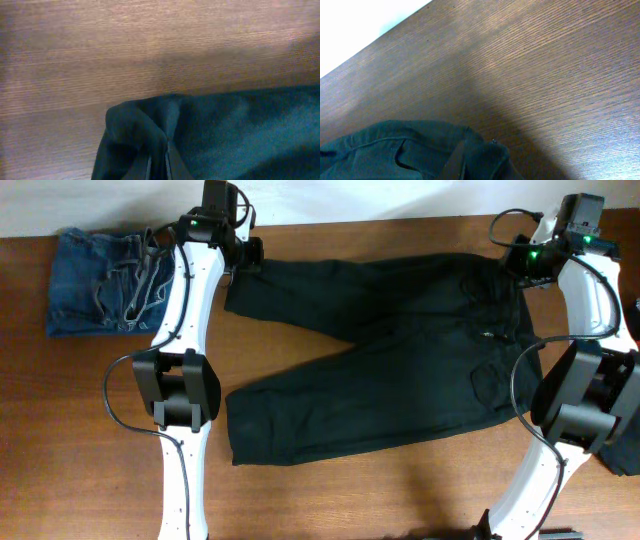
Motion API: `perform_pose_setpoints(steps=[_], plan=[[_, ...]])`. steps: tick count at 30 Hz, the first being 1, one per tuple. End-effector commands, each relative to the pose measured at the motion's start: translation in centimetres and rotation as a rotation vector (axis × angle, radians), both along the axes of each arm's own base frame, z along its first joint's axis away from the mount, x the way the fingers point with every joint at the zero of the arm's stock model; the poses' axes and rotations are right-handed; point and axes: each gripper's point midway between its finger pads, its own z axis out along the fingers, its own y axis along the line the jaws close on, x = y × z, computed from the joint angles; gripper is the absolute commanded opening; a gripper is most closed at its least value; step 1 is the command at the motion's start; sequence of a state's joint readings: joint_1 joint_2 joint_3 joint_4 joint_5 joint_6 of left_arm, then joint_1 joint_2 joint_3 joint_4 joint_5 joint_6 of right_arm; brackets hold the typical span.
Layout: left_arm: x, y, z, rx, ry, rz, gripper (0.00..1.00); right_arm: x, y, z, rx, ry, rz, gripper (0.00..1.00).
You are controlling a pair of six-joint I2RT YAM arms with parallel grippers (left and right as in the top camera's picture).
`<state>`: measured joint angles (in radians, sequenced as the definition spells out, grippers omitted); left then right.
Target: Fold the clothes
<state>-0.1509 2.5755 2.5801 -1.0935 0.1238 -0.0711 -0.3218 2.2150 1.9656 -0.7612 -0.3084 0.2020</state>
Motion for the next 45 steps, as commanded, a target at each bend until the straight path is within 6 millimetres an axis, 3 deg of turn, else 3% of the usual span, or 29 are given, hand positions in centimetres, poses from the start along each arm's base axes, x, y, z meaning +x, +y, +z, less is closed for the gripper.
perform_pose_setpoints(steps=[1, 3, 5, 6, 8, 9, 11, 15, 19, 22, 26, 30, 34, 36, 39, 43, 45], plan=[[0.7, 0.4, 2.2, 0.013, -0.062, -0.003, 0.04, 0.2, -0.7, 3.6, -0.038, -0.069, -0.006, 0.04], [0.8, 0.9, 2.2, 0.039, -0.068, 0.012, 0.1, 0.1, -1.1, 3.5, -0.056, -0.063, -0.019, 0.04], [1.1, 1.3, 2.2, 0.06, -0.075, 0.024, 0.38, 0.0, -1.8, 3.4, -0.093, -0.051, -0.045, 0.11], [1.3, 1.5, 2.1, 0.069, -0.084, 0.03, 0.69, -0.2, -2.5, 3.2, -0.125, -0.039, -0.068, 0.29], [1.7, 1.7, 2.1, 0.08, -0.099, 0.039, 0.92, -0.3, -3.6, 3.1, -0.173, -0.029, -0.102, 0.68], [1.9, 1.7, 2.2, 0.082, -0.108, 0.041, 0.99, -0.3, -4.0, 3.1, -0.194, -0.026, -0.116, 0.82], [2.5, 2.1, 2.6, 0.103, -0.139, 0.057, 0.99, -0.2, -5.2, 3.3, -0.248, -0.027, -0.155, 0.98], [3.0, 2.9, 2.8, 0.144, -0.16, 0.082, 0.99, 0.1, -6.4, 4.0, -0.309, -0.05, -0.182, 0.99], [1.1, 3.2, 2.2, 0.168, -0.084, 0.059, 0.99, -1.7, -6.9, 3.9, -0.301, 0.009, -0.193, 0.99], [-0.7, 3.5, 3.8, 0.199, -0.048, 0.011, 0.99, -4.0, -7.6, 5.4, -0.304, 0.047, -0.219, 0.99], [-3.5, 2.9, 8.6, 0.161, -0.053, -0.008, 0.99, -8.4, -7.3, 9.2, -0.297, 0.091, -0.24, 0.99], [-8.8, 2.7, 10.7, 0.137, 0.073, 0.004, 0.99, -14.1, -6.4, 10.8, -0.293, 0.227, -0.28, 0.99], [-13.9, 2.9, 10.4, 0.132, 0.266, 0.087, 0.99, -19.1, -4.9, 9.6, -0.239, 0.422, -0.297, 0.99], [-15.0, 0.8, 9.7, 0.062, 0.32, 0.044, 0.99, -21.3, -4.6, 8.7, -0.187, 0.512, -0.32, 0.99], [-16.4, -1.2, 8.8, 0.029, 0.377, -0.002, 0.99, -23.2, -4.6, 7.5, -0.126, 0.58, -0.332, 0.99], [-18.5, -1.5, 7.5, 0.085, 0.444, -0.021, 0.99, -26.0, -4.9, 6.1, -0.064, 0.684, -0.362, 0.99], [-20.4, -1.0, 8.0, 0.123, 0.459, -0.023, 0.99, -27.2, -5.1, 5.5, -0.027, 0.723, -0.405, 0.99]])
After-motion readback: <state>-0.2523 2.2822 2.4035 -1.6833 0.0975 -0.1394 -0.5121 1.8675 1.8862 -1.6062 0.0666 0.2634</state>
